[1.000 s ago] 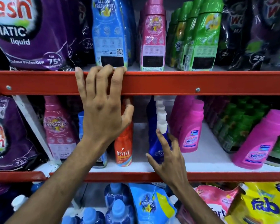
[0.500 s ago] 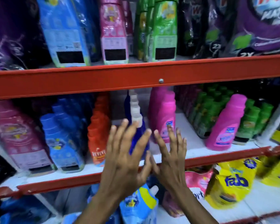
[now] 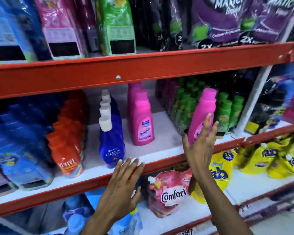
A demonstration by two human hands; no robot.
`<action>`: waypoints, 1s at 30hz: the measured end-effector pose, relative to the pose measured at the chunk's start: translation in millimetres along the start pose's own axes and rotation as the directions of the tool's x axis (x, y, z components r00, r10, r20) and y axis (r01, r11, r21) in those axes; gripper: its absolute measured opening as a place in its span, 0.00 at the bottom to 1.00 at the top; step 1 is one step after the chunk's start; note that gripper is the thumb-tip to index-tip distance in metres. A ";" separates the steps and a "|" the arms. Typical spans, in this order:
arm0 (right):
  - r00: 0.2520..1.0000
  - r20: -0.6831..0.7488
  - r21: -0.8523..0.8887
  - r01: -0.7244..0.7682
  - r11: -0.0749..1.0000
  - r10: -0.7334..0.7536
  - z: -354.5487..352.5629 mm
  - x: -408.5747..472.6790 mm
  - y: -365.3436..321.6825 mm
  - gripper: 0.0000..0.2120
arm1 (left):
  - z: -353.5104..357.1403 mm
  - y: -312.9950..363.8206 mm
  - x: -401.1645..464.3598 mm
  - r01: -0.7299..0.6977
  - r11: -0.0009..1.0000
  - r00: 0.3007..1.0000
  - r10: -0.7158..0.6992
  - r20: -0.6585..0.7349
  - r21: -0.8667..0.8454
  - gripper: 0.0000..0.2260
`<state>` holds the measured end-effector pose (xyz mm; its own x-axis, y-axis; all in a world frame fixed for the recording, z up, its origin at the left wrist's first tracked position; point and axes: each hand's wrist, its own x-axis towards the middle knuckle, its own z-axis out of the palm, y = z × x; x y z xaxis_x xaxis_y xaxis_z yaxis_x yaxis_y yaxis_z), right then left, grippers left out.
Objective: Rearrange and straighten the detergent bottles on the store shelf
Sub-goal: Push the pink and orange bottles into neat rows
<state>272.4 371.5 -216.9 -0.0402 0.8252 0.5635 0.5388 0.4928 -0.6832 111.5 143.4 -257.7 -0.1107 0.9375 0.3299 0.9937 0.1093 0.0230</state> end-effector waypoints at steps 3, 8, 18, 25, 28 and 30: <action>1.000 -0.012 0.023 -0.003 1.000 0.003 -0.4 5.1 6.9 0.52 | -0.2 -2.0 -2.6 0.016 1.000 1.000 -0.016 0.013 -0.002 0.37; 0.999 -0.046 0.116 0.014 0.993 -0.008 -2.1 8.5 12.1 0.52 | -3.1 -1.1 -8.2 0.052 0.999 0.998 -0.052 0.033 0.013 0.37; 0.987 0.075 0.326 0.112 0.939 -0.144 10.9 -37.5 -42.8 0.46 | -0.8 4.0 -11.3 0.105 0.994 0.994 -0.106 0.033 0.011 0.35; 0.954 0.205 0.361 0.136 0.922 -0.221 28.7 -58.3 -74.2 0.46 | 0.4 5.3 -13.2 0.102 0.995 0.995 -0.102 -0.007 -0.002 0.38; 0.956 0.221 0.334 0.112 0.936 -0.193 34.0 -59.6 -76.8 0.46 | 3.7 3.3 -13.2 0.090 0.996 0.996 -0.090 -0.026 0.007 0.37; 0.960 0.215 0.309 0.109 0.945 -0.181 35.6 -58.6 -76.0 0.46 | 5.3 3.3 -13.4 0.078 0.997 0.996 -0.077 -0.043 0.022 0.37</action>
<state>203.9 295.5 -214.5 -0.3172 0.7618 0.5648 0.2442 0.6411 -0.7276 116.2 132.9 -267.0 -0.1864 0.9113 0.3670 0.9815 0.1896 0.0277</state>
